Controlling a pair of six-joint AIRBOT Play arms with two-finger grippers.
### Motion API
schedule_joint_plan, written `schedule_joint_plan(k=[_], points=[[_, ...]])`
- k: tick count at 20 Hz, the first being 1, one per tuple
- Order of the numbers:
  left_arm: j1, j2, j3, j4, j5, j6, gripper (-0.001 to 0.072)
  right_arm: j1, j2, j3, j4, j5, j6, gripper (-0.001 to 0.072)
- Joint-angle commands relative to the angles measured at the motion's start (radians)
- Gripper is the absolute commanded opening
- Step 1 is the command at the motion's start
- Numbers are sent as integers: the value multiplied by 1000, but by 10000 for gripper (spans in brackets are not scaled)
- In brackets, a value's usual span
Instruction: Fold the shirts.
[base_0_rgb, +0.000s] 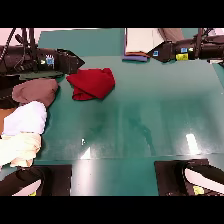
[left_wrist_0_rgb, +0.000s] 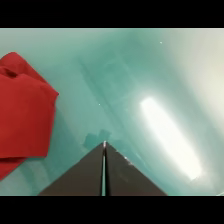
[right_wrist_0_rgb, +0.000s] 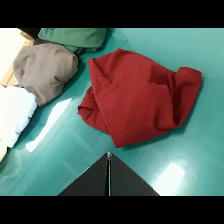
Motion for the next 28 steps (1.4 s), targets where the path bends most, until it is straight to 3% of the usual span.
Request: schedule_joint_plan(k=[1, 2, 3, 4, 5, 7, 16, 21, 22, 24, 26, 28], points=[[0, 0, 0, -40, 40, -13, 24, 0, 0, 0, 0, 0, 0, 16], [0, -3, 0, -19, 66, 20, 26, 0, 0, 0, 0, 0, 0, 16], [0, -8, 0, 23, 89, 57, 116, 0, 0, 0, 0, 0, 0, 16], [3, -22, -1, 104, 109, 37, 473, 0, 0, 0, 0, 0, 0, 16], [11, -45, -2, 198, 126, -35, 619, 0, 0, 0, 0, 0, 0, 16], [45, -126, -3, 317, 129, -112, 620, 0, 0, 0, 0, 0, 0, 16], [134, -626, -2, 261, 190, -101, 621, 0, 0, 0, 3, 3, 1, 16], [134, -673, 9, 211, 239, -101, 617, 0, 0, 0, 8, 3, 1, 16], [134, -672, 23, 212, 238, -101, 474, 0, 0, 0, 6, 4, 1, 16], [134, -672, 59, 211, 227, -101, 52, -5, 0, 0, -2, 5, 1, 16], [134, -669, 117, 214, 175, -100, 24, -29, 12, -1, -5, 37, 1, 15], [134, -636, 185, 237, 134, -46, 23, -59, 55, -1, -106, 88, 41, 15]])
